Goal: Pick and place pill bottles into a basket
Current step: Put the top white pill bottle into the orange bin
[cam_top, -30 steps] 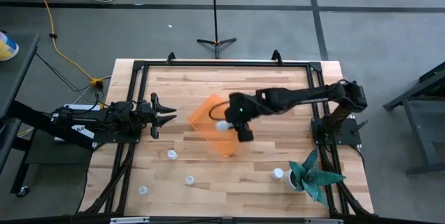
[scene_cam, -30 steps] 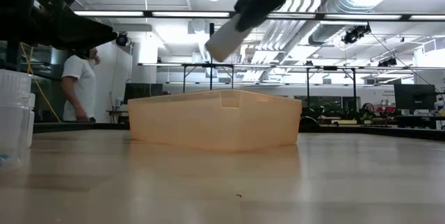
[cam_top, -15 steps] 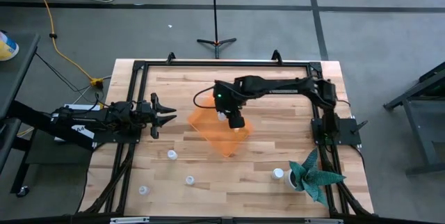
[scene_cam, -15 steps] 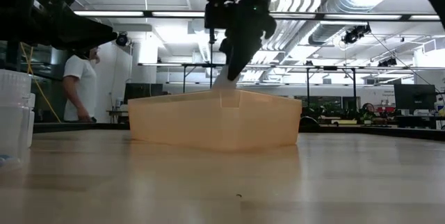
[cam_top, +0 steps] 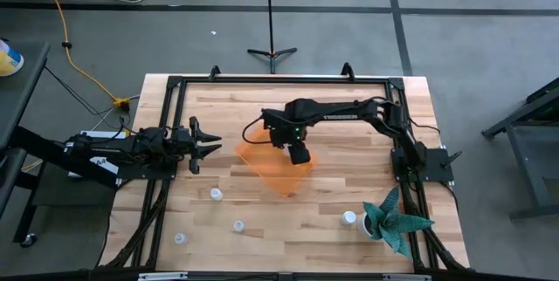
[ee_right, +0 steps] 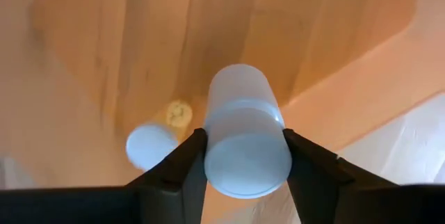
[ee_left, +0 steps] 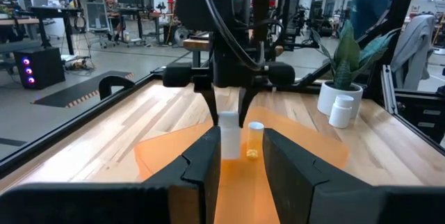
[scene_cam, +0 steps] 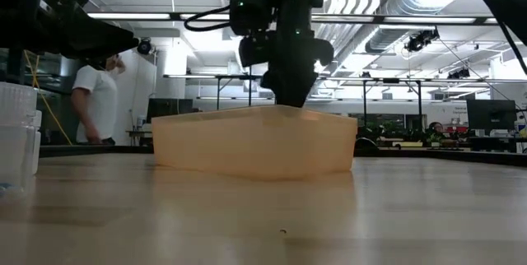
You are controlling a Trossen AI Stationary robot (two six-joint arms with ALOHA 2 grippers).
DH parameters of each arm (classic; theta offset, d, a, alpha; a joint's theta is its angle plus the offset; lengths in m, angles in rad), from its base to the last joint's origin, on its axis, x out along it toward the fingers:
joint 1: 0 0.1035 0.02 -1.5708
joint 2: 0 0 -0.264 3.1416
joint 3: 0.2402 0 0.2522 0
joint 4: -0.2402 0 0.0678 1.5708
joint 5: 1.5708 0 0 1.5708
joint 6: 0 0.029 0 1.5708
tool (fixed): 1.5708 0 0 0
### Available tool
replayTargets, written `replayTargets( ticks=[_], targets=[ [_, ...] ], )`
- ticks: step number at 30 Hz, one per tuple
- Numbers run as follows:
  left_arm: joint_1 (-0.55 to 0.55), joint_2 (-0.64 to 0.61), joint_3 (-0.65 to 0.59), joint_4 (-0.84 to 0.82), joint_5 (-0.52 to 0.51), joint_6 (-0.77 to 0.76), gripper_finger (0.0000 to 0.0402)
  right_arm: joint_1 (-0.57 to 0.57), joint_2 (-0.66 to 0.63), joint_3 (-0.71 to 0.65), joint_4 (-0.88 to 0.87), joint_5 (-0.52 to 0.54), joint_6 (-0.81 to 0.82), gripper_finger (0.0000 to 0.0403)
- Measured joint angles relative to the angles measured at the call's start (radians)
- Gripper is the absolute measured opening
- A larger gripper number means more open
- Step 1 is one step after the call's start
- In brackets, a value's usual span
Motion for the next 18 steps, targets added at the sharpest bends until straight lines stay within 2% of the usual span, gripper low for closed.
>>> replayTargets(
  ticks=[6, 10, 14, 18],
  targets=[
    [0.000, 0.000, 0.000, 0.000, 0.000, 0.002, 0.0143, 0.000, 0.000, 0.000, 0.005, 0.030, 0.003, 0.0237],
    [0.000, 0.000, 0.000, 0.000, 0.000, 0.003, 0.0143, 0.000, 0.000, 0.000, 0.024, 0.066, 0.003, 0.0273],
    [0.000, 0.000, 0.000, 0.000, 0.000, 0.002, 0.0143, -0.004, 0.000, 0.043, -0.034, 0.164, 0.009, 0.0284],
    [0.000, 0.000, 0.000, 0.000, 0.000, 0.003, 0.0143, -0.009, -0.013, 0.137, -0.147, 0.126, 0.038, 0.0281]
  ],
)
